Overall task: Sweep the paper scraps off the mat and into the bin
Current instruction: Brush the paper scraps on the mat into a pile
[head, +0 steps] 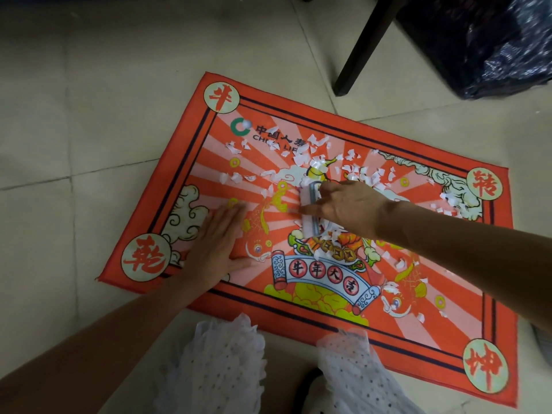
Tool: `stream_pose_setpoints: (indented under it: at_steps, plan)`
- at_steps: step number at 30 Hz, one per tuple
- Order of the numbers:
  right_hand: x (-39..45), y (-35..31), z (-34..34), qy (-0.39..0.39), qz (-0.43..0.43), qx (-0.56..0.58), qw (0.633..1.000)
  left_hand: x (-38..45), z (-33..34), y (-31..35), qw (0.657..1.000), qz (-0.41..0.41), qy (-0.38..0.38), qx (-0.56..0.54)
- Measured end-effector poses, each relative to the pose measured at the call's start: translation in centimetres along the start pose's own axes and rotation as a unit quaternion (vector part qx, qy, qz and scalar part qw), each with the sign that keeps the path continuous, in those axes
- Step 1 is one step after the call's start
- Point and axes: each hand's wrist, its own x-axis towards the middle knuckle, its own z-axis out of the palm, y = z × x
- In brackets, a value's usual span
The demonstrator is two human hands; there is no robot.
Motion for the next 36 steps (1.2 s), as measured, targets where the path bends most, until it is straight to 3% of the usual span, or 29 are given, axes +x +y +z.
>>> stream_pose_setpoints:
  at_steps: [8,19,23,27,36]
  plan:
    - [0.1,-1.0,0.4,0.126,-0.029,0.078,0.989,0.7,-0.4,-0.2,0.999,-0.007,-0.001,-0.033]
    - [6.7,-0.8,-2.8,0.211,0.002,0.134,0.968,2.9,-1.8,-5.0,0.988,-0.122,0.08,-0.059]
    - [11.2,-0.2,-5.1,0.245,0.009,0.154,0.957,4.1,-2.0,-6.0,0.985,-0.128,0.103,-0.052]
    - [15.3,-0.5,-6.4,0.238,0.008,0.175,0.956,4.9,-1.9,-5.7,0.977,-0.147,0.141,-0.066]
    - [15.9,-0.9,-7.7,0.135,-0.007,0.076,0.988,5.4,-1.1,-5.6,0.98,-0.133,0.141,-0.046]
